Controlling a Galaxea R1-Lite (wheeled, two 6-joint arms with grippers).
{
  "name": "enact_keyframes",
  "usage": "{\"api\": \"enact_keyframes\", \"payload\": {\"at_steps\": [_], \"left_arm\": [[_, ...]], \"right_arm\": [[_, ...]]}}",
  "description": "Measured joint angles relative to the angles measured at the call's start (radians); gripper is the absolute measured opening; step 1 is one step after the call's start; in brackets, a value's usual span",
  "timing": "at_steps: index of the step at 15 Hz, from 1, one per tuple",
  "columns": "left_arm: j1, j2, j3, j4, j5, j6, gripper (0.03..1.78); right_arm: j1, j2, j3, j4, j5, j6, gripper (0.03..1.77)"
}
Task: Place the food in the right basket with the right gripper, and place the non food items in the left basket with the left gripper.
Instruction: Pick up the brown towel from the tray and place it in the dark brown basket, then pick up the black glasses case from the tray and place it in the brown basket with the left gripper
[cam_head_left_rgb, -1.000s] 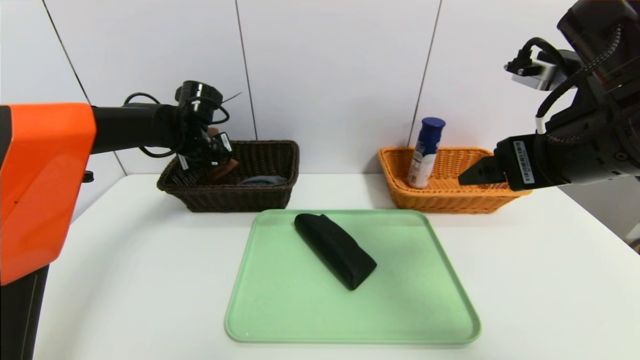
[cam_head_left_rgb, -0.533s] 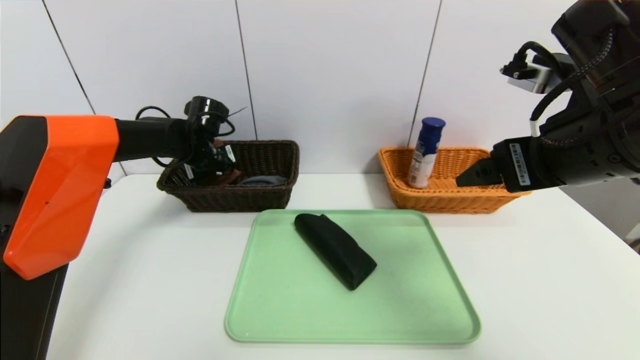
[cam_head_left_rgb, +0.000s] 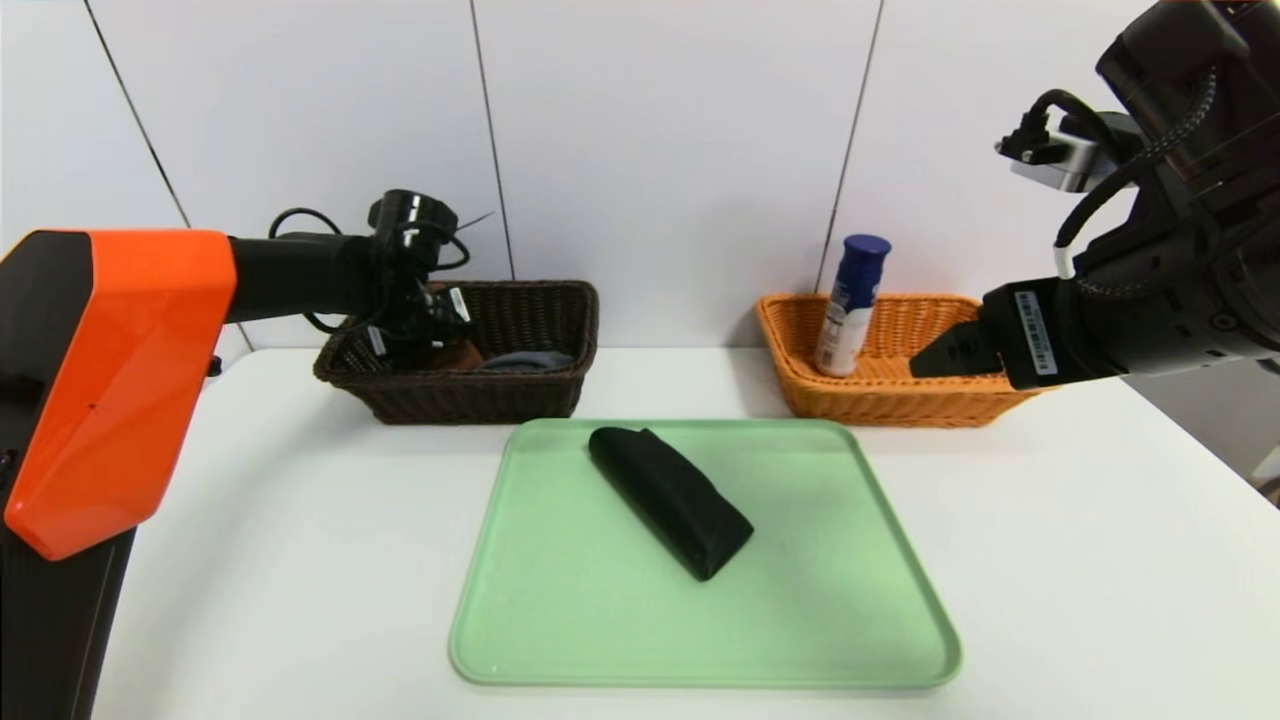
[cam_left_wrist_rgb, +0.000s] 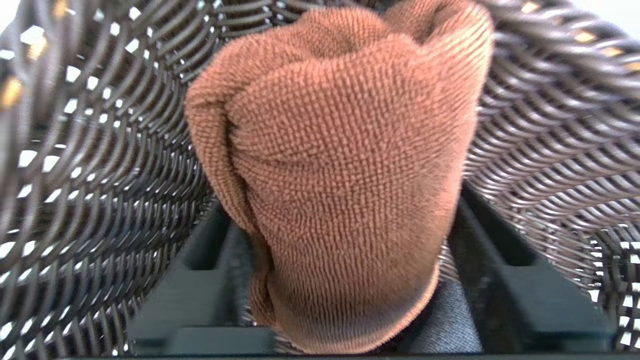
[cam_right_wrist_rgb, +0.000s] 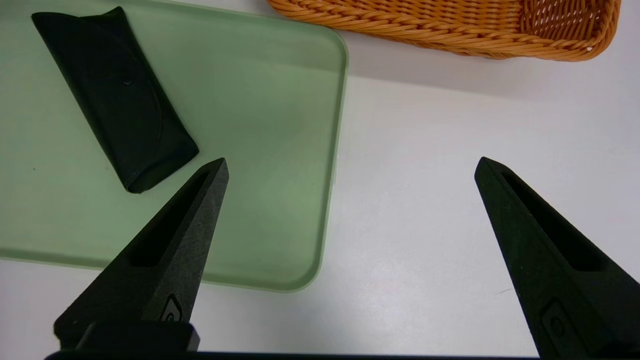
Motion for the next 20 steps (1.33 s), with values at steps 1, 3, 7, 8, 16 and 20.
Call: {"api": "enact_keyframes", "payload": {"at_steps": [1,3,7,8,16,20], "left_arm": [[0.000,-0.007,0.000,-0.002,0.002,0.000,1.29],[-0.003,-0.020,0.000,-0.003,0.028,0.005,1.38],[-0.002,-0.025,0.002,-0.002,0.169,0.051,1.51],[-0.002,-0.034,0.002,0.001,0.174,0.061,1.53],[-0.020,-0.256,0.008,-0.063,-0.050,0.204,1.64],[-0.075,-0.349,0.006,-0.194,-0.114,0.237,1.67]], "right_arm": [[0.000,-0.001,0.000,0.000,0.000,0.000,1.70],[0.001,-0.001,0.000,0.000,0.000,0.000,1.70],[0.007,-0.005,0.000,0.000,0.000,0.000,1.70],[0.007,-0.007,0.000,0.000,0.000,0.001,1.70],[0.009,-0.036,0.016,0.000,0.003,0.004,1.70],[0.010,-0.063,0.040,0.000,0.004,0.017,1.70]]}}
